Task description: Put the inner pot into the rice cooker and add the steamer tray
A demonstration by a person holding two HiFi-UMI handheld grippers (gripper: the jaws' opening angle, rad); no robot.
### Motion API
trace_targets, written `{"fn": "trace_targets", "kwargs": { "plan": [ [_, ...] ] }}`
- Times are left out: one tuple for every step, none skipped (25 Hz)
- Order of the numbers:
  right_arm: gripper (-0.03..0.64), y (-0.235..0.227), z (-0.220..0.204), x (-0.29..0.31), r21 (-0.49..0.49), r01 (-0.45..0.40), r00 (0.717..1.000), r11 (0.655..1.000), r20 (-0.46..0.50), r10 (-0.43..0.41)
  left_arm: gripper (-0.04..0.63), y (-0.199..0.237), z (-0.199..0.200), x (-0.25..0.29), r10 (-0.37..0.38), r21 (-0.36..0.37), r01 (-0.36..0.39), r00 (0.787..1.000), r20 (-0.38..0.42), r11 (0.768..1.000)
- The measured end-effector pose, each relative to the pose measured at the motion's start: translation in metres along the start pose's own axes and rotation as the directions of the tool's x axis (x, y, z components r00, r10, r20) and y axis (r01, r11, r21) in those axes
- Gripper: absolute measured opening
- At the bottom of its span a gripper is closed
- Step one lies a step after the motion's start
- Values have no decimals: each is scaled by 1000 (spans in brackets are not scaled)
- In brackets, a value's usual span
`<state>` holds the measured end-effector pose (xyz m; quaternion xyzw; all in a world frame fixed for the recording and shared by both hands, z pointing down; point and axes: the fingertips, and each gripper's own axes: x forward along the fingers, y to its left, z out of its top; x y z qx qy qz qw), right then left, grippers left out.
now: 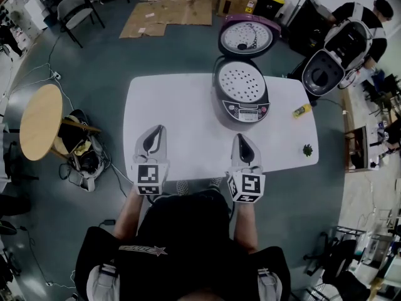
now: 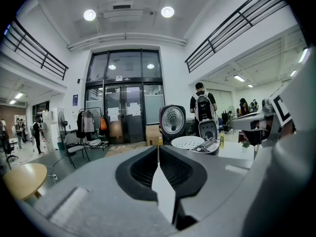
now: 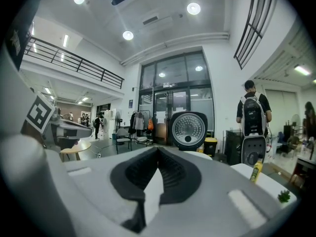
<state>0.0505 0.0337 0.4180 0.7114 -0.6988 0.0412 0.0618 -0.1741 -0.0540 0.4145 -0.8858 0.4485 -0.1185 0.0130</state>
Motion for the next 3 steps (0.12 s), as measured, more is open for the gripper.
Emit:
{"fn": "trace_targets", "kwargs": {
  "plan": [
    [6, 0, 0, 0, 1, 0, 1000, 1000, -1, 0, 20, 0, 0, 0, 0, 1, 0, 1000, 0, 1000],
    [6, 0, 0, 0, 2, 0, 1000, 1000, -2, 0, 20, 0, 1, 0, 0, 1, 0, 1000, 1, 1000],
    [6, 0, 0, 1, 2, 0, 1000, 1000, -2, 0, 20, 0, 1, 1, -1, 2, 1, 1000, 1, 1000]
  ]
}}
